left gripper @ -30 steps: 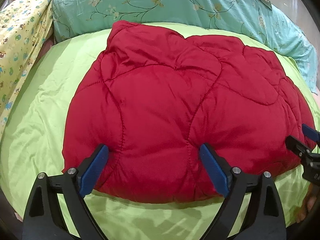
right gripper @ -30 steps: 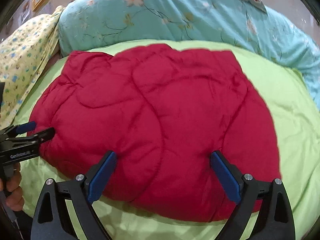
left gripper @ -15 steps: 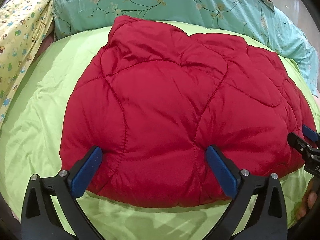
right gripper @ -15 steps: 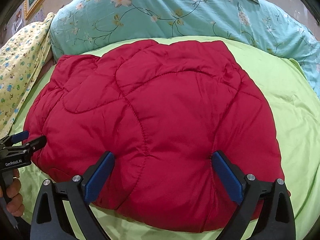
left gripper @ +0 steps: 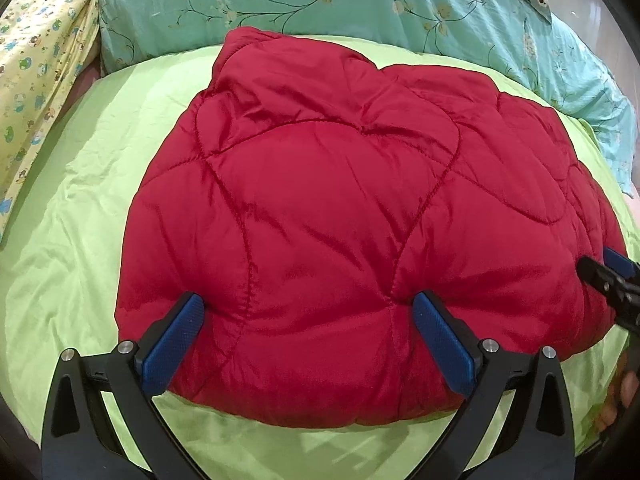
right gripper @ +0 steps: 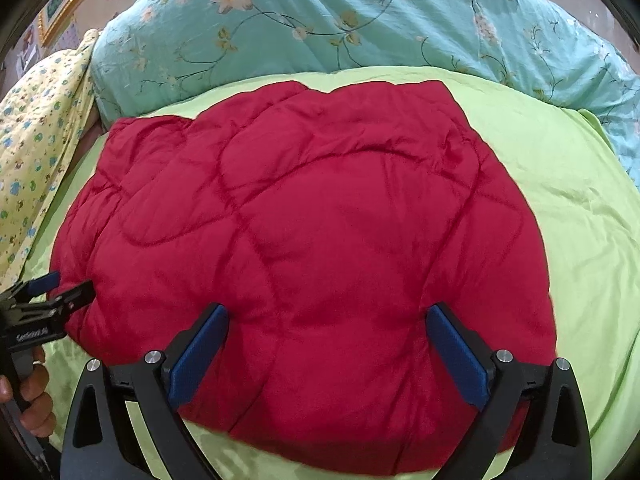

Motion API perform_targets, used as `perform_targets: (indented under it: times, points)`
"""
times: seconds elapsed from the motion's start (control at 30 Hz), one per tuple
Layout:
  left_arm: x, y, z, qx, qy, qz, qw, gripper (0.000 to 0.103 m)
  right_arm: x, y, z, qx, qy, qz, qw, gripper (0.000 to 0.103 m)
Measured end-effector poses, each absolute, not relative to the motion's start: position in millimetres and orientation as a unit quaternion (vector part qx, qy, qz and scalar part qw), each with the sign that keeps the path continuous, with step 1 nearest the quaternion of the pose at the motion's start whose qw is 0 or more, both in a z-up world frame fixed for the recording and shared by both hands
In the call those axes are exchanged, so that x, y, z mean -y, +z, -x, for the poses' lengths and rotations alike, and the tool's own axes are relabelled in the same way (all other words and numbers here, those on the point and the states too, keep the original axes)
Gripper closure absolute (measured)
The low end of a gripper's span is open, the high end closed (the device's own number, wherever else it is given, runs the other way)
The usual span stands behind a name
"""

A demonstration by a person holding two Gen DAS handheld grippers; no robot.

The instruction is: Fold large clothes

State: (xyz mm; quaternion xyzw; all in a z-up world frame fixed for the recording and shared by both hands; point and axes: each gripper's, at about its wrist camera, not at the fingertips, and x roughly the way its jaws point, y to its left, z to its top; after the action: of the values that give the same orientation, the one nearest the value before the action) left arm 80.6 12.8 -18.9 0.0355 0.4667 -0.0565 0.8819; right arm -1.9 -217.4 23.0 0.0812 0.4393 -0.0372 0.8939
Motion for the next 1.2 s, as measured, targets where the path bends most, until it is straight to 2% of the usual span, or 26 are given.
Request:
perform_targets:
  times: [0.3,0.57,0.97,1.2]
  points:
    - [-14,-20,-83,-0.472,-0.061,-0.033,0.879,0.0,220,16,-7,-0.443,-0.042,-0.079,0.892,0.0]
    - [-21,1,-73,-0.454,-0.074,0.0,0.888,0.0,222,17,-6,-0.441,-0.042,-0.079,0.893,0.0]
    - [-11,-13,-86,-0.46,-0.049,-0.035,0.886,0.0,219,42,7,-0.414,-0.076,-0.041,0.906,0.002]
    - [-8,-15,-87,-0.459,-0.045,-0.043,0.887,0.0,224,20,-6,-0.434,-0.073,-0.039,0.897,0.0]
